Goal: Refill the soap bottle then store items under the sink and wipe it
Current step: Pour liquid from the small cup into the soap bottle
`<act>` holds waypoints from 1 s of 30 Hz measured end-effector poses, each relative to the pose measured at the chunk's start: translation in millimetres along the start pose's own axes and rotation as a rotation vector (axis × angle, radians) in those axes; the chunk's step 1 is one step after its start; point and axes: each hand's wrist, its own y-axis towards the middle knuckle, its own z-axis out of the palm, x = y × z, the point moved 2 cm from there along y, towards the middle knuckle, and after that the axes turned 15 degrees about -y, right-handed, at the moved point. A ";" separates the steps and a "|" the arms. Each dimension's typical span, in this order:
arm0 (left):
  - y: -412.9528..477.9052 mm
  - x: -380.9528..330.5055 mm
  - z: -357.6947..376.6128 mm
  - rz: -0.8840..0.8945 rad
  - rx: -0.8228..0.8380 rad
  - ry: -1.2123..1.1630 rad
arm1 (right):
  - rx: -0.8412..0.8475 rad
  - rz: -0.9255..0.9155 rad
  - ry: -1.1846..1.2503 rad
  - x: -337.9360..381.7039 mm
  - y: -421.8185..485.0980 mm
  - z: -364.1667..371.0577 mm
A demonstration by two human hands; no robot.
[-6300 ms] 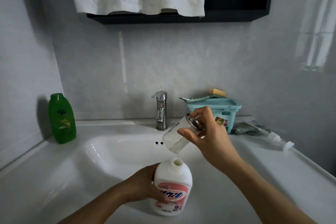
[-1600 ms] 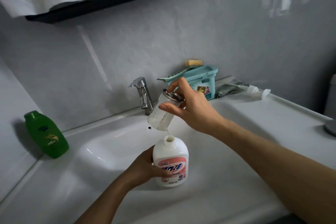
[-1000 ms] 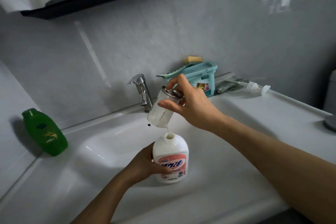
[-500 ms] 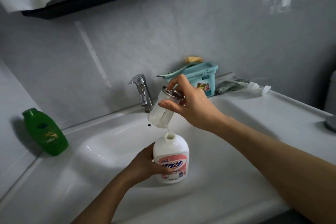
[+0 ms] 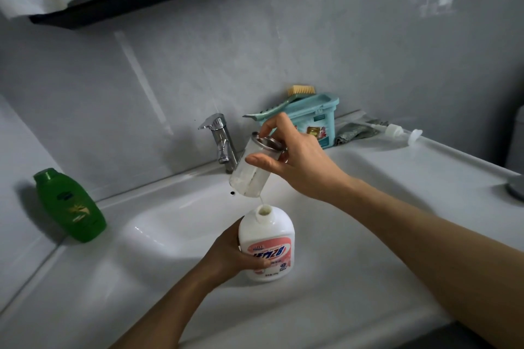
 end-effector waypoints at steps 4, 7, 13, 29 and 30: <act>-1.3 -2.1 1.7 0.006 -0.023 -0.002 | 0.000 0.002 0.006 -0.1 -0.2 1.2; -1.7 -3.7 2.8 -0.006 -0.021 0.003 | 0.001 0.003 0.009 -0.4 -0.5 1.5; -1.3 -3.0 4.1 -0.017 -0.034 -0.023 | 0.004 0.009 -0.012 -1.9 -0.6 2.8; 1.8 -1.4 8.4 -0.005 -0.081 0.003 | 0.009 0.041 0.043 -7.2 -0.2 8.7; 1.8 -0.9 8.2 -0.006 -0.081 0.006 | 0.008 0.044 0.044 -8.0 -0.3 9.3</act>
